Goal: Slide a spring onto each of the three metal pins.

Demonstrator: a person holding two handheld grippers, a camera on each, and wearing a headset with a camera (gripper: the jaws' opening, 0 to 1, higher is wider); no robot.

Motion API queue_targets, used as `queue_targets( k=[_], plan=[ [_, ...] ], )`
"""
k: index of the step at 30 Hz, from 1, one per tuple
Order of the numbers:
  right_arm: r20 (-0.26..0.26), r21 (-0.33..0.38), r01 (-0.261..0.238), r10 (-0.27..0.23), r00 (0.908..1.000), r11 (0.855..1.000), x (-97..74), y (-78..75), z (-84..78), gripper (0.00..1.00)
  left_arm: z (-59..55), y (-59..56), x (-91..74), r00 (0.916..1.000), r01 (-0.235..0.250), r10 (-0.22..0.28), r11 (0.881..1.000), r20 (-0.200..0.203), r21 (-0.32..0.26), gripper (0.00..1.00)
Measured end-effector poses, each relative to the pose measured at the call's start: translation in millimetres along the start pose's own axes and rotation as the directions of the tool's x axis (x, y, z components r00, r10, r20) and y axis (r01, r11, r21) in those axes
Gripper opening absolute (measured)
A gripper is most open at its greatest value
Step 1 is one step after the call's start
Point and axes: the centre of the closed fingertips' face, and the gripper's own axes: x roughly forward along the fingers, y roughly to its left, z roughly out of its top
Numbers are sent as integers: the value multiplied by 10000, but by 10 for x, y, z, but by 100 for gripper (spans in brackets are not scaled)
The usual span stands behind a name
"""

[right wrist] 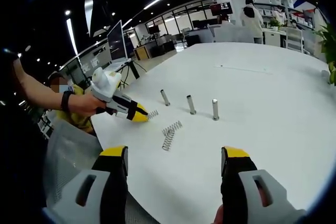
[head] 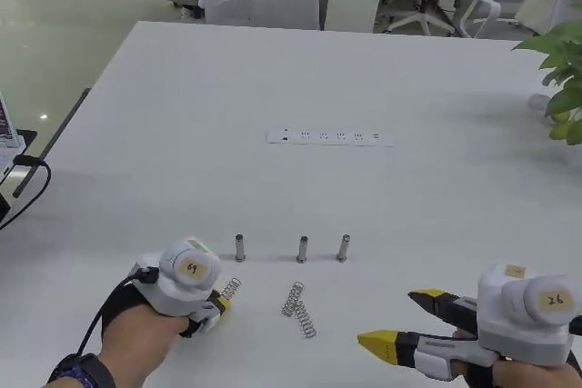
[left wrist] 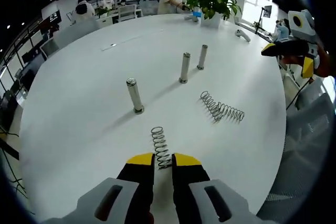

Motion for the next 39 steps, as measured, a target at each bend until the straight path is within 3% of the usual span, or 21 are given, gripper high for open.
queue_targets(
  k=[8,19,39],
  plan=[
    [23,27,33,-33,10000,10000,-11,2,0,71,-10,38,65,9998,-31,28,9999,-190,-162,7],
    [-36,-10,-4,4,10000,10000,-4,4,-4,71,-43,-22,33,9990,305,-294,9990,-322,331,2],
    [-57,-56,-534,534,9986,9986,126,146,25,68,-8,-25,-269,9995,230,-241,9983,195,539,2]
  ],
)
